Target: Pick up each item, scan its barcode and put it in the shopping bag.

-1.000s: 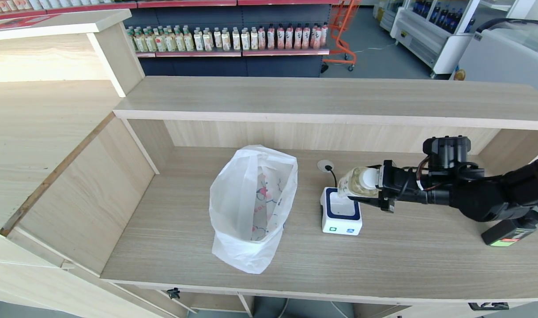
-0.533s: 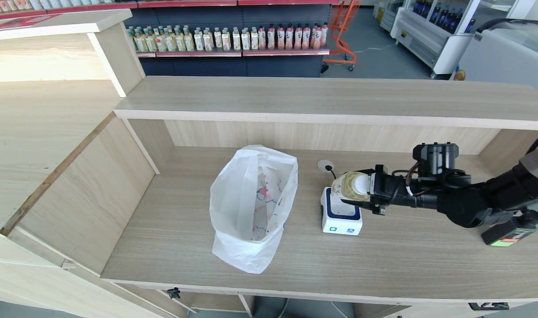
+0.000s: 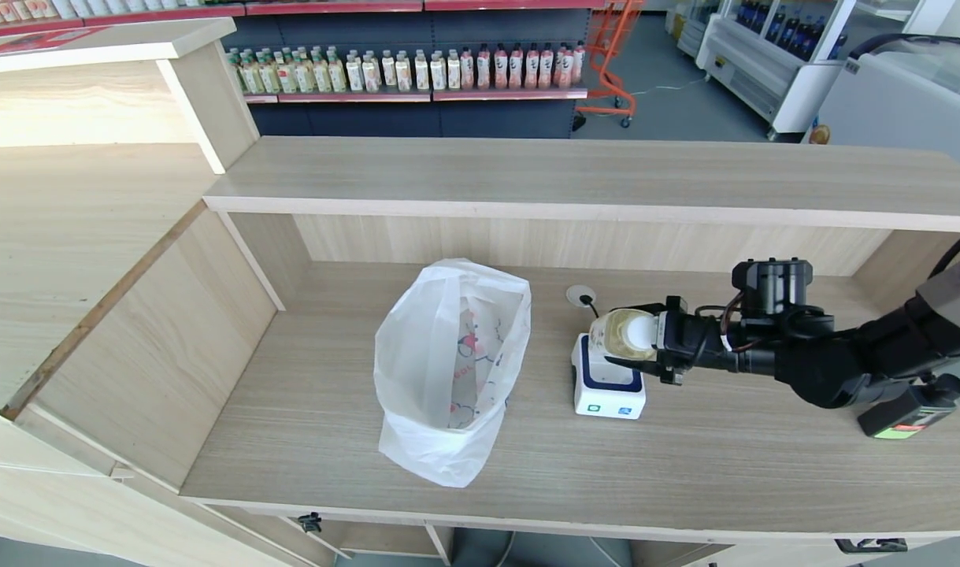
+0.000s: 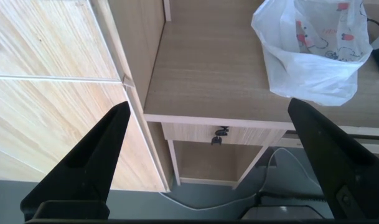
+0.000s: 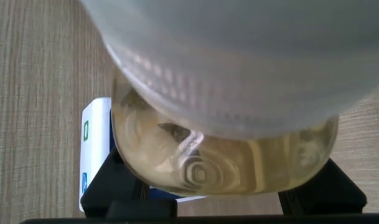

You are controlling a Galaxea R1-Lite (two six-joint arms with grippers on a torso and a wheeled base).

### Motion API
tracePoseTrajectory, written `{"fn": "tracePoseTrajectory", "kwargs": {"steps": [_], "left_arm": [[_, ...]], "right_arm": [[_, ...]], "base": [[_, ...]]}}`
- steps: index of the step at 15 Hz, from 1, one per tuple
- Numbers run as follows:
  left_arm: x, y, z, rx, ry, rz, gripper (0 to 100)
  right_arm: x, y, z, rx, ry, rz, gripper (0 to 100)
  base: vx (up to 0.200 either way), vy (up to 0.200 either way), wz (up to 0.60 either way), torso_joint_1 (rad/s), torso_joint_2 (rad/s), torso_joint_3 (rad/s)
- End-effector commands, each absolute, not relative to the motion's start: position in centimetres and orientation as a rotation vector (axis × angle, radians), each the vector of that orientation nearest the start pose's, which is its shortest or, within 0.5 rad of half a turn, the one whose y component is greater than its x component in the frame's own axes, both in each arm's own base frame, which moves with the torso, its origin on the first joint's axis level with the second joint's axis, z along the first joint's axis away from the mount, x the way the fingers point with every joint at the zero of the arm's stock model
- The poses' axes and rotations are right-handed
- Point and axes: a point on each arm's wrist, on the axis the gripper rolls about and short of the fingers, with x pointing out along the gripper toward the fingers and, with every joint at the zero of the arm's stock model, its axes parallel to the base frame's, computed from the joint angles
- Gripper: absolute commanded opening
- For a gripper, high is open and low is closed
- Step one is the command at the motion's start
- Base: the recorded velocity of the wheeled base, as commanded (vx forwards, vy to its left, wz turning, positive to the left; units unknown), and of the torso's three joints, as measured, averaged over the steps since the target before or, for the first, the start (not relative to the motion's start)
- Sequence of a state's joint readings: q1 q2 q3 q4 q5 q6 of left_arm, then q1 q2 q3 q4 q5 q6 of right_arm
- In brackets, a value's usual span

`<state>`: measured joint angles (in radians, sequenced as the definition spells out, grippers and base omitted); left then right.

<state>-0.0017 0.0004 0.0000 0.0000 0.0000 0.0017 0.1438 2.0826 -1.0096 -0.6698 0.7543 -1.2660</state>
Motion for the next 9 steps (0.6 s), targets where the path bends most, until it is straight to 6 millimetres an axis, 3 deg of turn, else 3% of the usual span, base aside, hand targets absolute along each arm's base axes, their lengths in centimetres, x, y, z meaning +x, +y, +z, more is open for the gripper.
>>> {"fn": "tracePoseTrajectory", "kwargs": {"steps": [1, 2, 5, 7, 9], "left_arm": [[-2.3, 0.0, 7.5, 0.002, 0.000, -0.003, 100], [-2.3, 0.0, 7.5, 0.002, 0.000, -0.002, 100], [-2.3, 0.0, 7.5, 0.002, 0.000, -0.002, 100], [-2.3, 0.0, 7.5, 0.002, 0.000, -0.002, 100], [-2.3, 0.0, 7.5, 0.002, 0.000, -0.003, 100]], "right_arm": [[37.8, 7.2, 11.0, -1.012, -0.204, 0.997, 0], [37.1, 7.5, 12.5, -0.945, -0.197, 0.991, 0], [33.3, 7.8, 19.1, -0.521, -0.112, 0.958, 0], [32.0, 7.6, 21.2, -0.283, -0.039, 0.947, 0], [31.3, 7.4, 22.0, -0.116, 0.028, 0.936, 0]], "base": [[0.000, 0.000, 0.00, 0.000, 0.00, 0.000], [0.000, 0.000, 0.00, 0.000, 0.00, 0.000], [0.000, 0.000, 0.00, 0.000, 0.00, 0.000], [0.000, 0.000, 0.00, 0.000, 0.00, 0.000], [0.000, 0.000, 0.00, 0.000, 0.00, 0.000]]}}
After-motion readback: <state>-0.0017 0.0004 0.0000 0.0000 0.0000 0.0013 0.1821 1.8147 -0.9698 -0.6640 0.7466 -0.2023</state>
